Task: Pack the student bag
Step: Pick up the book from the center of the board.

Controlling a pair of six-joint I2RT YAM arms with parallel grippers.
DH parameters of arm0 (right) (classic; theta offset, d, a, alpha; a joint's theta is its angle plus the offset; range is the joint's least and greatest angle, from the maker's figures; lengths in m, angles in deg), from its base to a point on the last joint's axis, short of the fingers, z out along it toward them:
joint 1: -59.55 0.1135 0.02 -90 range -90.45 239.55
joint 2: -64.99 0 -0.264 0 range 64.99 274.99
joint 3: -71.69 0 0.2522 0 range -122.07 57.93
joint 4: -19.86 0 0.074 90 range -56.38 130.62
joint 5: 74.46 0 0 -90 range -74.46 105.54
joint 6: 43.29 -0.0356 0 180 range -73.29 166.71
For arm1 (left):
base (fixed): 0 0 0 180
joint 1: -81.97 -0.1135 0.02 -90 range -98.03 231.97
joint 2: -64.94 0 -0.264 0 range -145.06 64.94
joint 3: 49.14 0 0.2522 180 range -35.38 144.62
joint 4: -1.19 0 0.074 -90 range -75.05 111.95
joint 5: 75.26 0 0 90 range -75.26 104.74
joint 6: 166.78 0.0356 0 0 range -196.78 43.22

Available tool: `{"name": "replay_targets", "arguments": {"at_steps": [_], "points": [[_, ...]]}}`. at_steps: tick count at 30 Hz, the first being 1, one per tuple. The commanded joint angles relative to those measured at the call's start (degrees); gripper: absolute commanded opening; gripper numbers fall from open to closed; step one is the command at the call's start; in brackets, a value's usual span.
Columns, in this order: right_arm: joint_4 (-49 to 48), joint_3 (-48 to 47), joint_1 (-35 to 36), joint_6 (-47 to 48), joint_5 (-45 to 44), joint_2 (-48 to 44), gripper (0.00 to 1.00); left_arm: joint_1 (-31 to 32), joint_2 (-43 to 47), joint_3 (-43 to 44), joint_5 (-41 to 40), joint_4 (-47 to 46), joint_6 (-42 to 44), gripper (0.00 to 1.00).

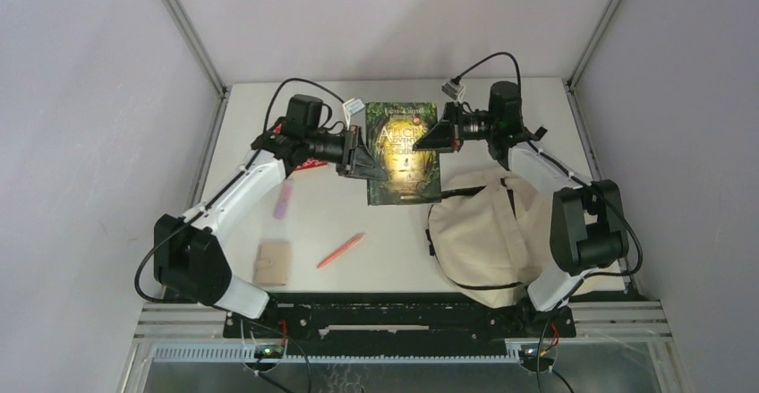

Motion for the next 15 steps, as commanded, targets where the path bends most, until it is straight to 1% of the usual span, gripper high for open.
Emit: {"name": "replay_targets", "arguments": {"at_steps": [1,2,3,4,6,8,11,13,15], "points": [[-4.4,-0.38,-0.23,-4.74,-1.25,-4.9,0.0,-1.35,0.56,2.81,1.29,-4.4,-0.22,0.34],[-3.18,-0.41,-0.55,-4.61,-3.0,-5.6,0.0,-1.8,0.5,3.11,-0.03,-4.15,-0.89,0.45],[-1.1,-0.44,-0.98,-4.14,-6.07,-6.63,0.0,-2.26,0.67,3.23,-1.7,-4.09,-1.57,0.52],[1.42,-0.38,-1.41,-3.74,-10.05,-7.74,0.0,-2.7,1.09,3.18,-3.63,-4.06,-2.41,0.57],[4.91,1.03,-1.84,-4.57,-20.56,-11.23,0.0,-3.42,2.52,2.31,-8.23,-5.27,-4.88,0.64],[1.95,4.64,-1.7,-8.29,-29.19,-15.97,0.0,-3.82,4.86,-0.69,-12.14,-10.06,-9.58,0.65],[-2.22,8.53,-1.72,-13.04,-39.46,-20.9,0.0,-3.97,9.33,-7.13,-17.23,-19.93,-18.39,0.68],[-3.47,10.66,-1.61,-15.84,-45.72,-23.64,0.0,-3.97,13.01,-13.1,-21.7,-27.48,-24.51,0.69],[-6.5,12.94,-0.93,-19.35,-50.82,-25.63,0.0,-3.67,16.82,-20.67,-26.53,-37.65,-31.92,0.71]]}}
